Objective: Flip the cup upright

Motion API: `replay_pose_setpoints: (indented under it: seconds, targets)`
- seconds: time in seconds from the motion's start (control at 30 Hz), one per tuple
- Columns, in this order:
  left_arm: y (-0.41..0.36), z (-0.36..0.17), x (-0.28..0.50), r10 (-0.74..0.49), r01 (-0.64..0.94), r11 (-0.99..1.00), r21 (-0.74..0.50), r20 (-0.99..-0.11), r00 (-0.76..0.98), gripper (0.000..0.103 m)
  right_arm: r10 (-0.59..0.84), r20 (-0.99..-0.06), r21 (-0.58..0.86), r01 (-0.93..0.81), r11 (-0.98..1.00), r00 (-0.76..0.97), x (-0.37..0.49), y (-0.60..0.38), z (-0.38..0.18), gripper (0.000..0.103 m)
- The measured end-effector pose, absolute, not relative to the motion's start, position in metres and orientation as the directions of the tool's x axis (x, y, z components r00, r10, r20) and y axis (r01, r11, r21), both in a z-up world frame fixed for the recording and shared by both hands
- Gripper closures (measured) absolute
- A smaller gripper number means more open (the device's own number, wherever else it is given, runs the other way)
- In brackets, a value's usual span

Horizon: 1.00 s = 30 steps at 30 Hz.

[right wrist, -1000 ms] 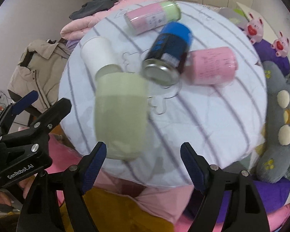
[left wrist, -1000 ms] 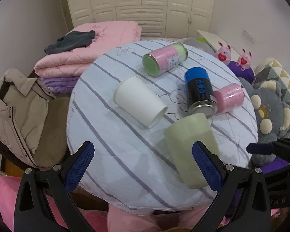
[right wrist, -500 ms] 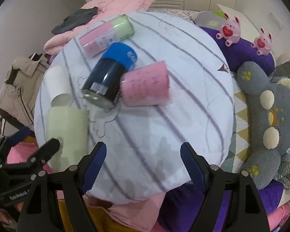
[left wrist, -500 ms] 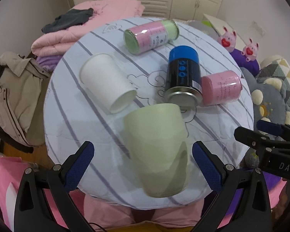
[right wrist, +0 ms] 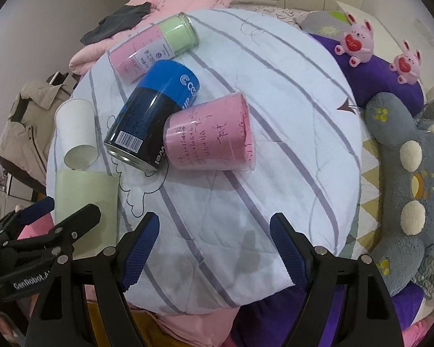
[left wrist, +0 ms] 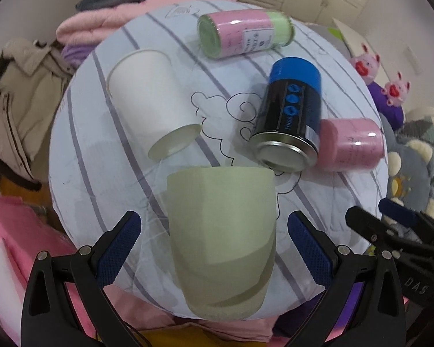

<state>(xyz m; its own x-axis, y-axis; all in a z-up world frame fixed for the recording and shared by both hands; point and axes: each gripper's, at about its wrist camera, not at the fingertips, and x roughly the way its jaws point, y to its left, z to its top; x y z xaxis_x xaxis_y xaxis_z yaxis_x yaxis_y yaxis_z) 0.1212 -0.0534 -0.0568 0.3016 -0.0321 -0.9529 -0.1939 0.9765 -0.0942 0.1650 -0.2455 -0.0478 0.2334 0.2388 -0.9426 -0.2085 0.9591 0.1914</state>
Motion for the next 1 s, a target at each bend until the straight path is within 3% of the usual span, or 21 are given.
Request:
replay_pose_setpoints:
  seconds: [0.3,0.4,0.67,1.0]
  targets:
    - [-0.049,-0.072,0.134,-0.037,-0.253,0.963,-0.095,-0.974,0.224,0.001,0.237,-0.951,0.19,-0.23,0.955,0.197,0.175,-0.245,-0.056,0.023]
    - [-0.052,-0.078,0.14,-0.068,-0.245,0.963,-0.115,-0.979,0.19,0.022,0.226,-0.956,0.179,-0.233,0.956,0.189,0.177,-0.245,-0.057,0.023]
    - [-0.059,-0.071,0.14,-0.072,-0.221,0.968,-0.116,-0.978,0.198,0.023,0.22,-0.958,0.177,-0.221,0.959,0.187,0.181,-0.254,-0.058,0.023]
    - [-0.06,-0.04,0.129,-0.057,-0.157,0.981,-0.115,-0.941,0.335,0.023,0.228,-0.95,0.181,-0.218,0.959,0.214,0.174,-0.257,-0.048,0.023]
